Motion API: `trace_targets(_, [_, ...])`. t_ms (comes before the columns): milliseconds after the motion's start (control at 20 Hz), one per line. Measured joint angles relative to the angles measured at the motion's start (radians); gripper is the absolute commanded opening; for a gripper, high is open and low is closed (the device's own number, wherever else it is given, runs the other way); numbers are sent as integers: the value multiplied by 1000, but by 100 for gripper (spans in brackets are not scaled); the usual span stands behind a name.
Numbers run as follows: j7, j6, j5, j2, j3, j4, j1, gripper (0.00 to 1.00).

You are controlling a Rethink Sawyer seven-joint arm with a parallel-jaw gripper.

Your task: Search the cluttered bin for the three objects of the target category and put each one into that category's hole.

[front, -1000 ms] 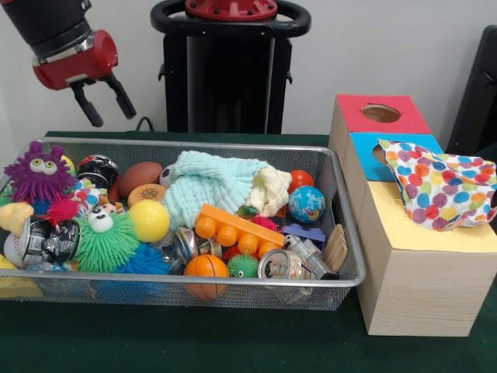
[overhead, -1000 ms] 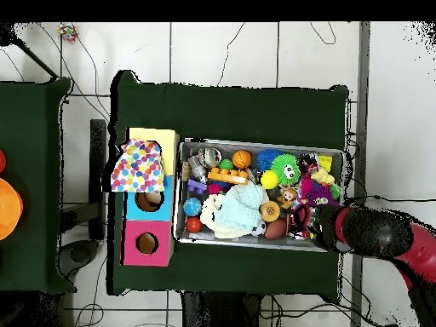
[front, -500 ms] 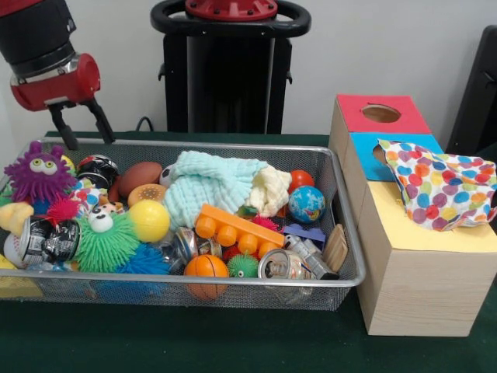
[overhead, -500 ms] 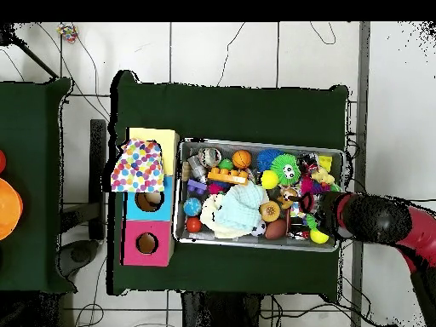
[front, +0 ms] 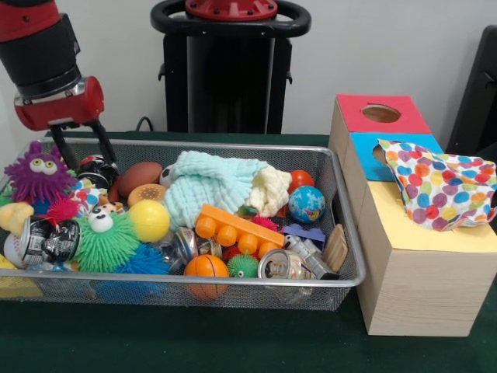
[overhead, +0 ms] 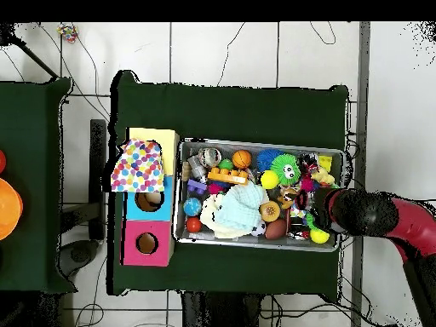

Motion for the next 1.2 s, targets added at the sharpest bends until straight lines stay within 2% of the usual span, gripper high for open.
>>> trace_targets(500, [0,0,-92,96,0,-24,-8,100])
trace_targets(850, [-5,0,-139,183,0,-53,-44,100])
trace_targets(1200, [-56,0,-146,251,5,-74,-76,100])
